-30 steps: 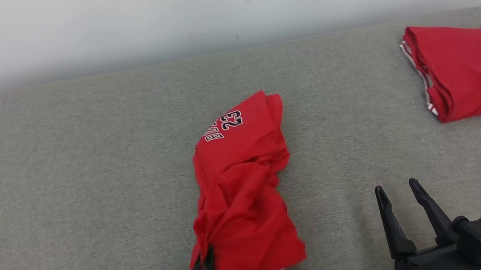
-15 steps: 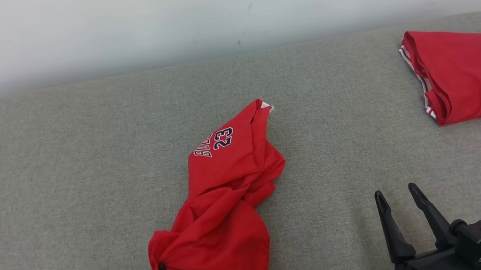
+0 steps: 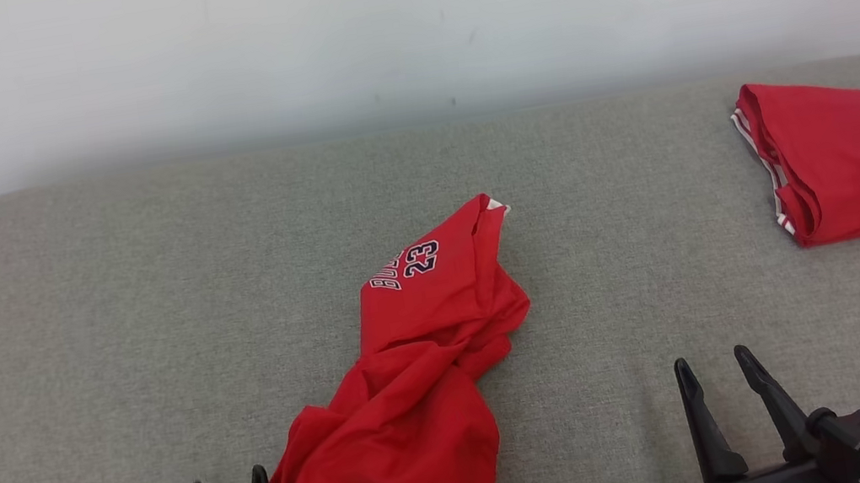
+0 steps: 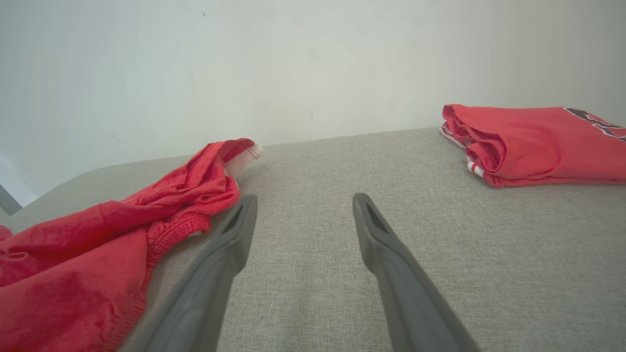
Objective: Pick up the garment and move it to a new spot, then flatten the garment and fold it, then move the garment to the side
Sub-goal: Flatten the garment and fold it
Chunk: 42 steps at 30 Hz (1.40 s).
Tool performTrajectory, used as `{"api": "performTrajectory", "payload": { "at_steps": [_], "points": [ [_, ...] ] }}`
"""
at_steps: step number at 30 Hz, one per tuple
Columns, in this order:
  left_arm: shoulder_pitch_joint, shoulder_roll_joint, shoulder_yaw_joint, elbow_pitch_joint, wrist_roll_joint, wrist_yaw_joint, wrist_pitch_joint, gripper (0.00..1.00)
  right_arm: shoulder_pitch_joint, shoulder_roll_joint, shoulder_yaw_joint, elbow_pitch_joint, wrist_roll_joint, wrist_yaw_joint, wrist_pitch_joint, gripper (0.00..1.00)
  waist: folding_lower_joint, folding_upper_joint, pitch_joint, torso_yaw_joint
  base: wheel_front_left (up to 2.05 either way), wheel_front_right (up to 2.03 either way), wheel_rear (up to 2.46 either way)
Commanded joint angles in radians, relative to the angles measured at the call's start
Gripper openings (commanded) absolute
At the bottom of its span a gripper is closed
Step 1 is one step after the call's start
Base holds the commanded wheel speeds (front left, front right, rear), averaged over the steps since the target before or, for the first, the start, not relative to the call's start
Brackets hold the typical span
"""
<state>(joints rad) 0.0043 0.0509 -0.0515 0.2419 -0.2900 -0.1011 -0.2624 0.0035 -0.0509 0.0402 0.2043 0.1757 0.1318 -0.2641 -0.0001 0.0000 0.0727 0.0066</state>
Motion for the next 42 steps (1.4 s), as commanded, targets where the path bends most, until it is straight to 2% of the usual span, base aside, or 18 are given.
{"api": "performTrajectory", "payload": {
  "at_steps": [1,10,22,23,24,25,28,33,38,42],
  "points": [
    [0.024,0.000,0.008,-0.008,0.001,0.006,-0.002,1.00,0.014,0.001,0.001,0.000,-0.002,-0.003,-0.001,1.00,0.0001,0.0000,-0.012,0.010,0.00,0.00,0.00],
    [0.039,-0.001,-0.014,-0.001,0.037,-0.009,-0.002,1.00,0.016,0.001,0.005,0.003,-0.004,-0.003,-0.001,1.00,0.0001,0.0000,-0.023,0.017,0.00,0.00,0.00],
    [0.009,-0.001,-0.032,0.077,0.091,-0.020,-0.002,0.98,0.003,0.001,0.000,-0.002,0.007,-0.003,-0.001,1.00,0.0001,0.0000,0.004,-0.001,0.00,0.00,0.00],
    [0.003,0.000,-0.030,0.086,0.093,-0.020,-0.002,0.73,0.002,0.002,-0.001,-0.002,0.007,-0.003,-0.001,1.00,0.0001,0.0000,0.005,-0.003,0.00,0.00,0.00],
    [-0.004,0.000,-0.027,0.093,0.092,-0.021,-0.002,0.25,0.002,0.002,-0.001,-0.002,0.008,-0.003,-0.001,1.00,0.0001,0.0000,0.007,-0.003,0.00,0.00,0.00],
    [-0.010,0.000,-0.021,0.102,0.082,-0.021,-0.002,0.00,0.002,0.001,-0.002,-0.002,0.008,-0.003,-0.001,1.00,0.0001,0.0000,0.008,-0.003,0.00,0.00,0.00],
    [-0.024,0.000,-0.007,0.129,0.080,-0.023,-0.002,0.00,0.003,0.001,-0.003,-0.002,0.008,-0.003,-0.001,1.00,0.0001,0.0000,0.010,-0.005,0.00,0.00,0.00],
    [-0.042,0.004,0.023,0.096,0.054,-0.028,-0.002,0.00,0.001,0.001,-0.010,-0.004,0.007,-0.003,-0.001,1.00,0.0001,0.0000,0.014,0.001,0.00,0.00,0.00],
    [-0.069,0.043,0.060,0.090,0.057,-0.030,-0.002,0.00,0.001,0.001,-0.005,-0.001,0.005,-0.003,-0.001,1.00,0.0001,0.0000,0.017,0.012,0.00,0.00,0.00],
    [-0.101,0.080,0.131,0.109,0.032,-0.027,-0.002,0.00,-0.008,0.002,-0.007,0.002,0.001,-0.003,-0.001,1.00,0.0001,0.0000,0.021,0.012,0.00,0.00,0.00]
  ]
}}
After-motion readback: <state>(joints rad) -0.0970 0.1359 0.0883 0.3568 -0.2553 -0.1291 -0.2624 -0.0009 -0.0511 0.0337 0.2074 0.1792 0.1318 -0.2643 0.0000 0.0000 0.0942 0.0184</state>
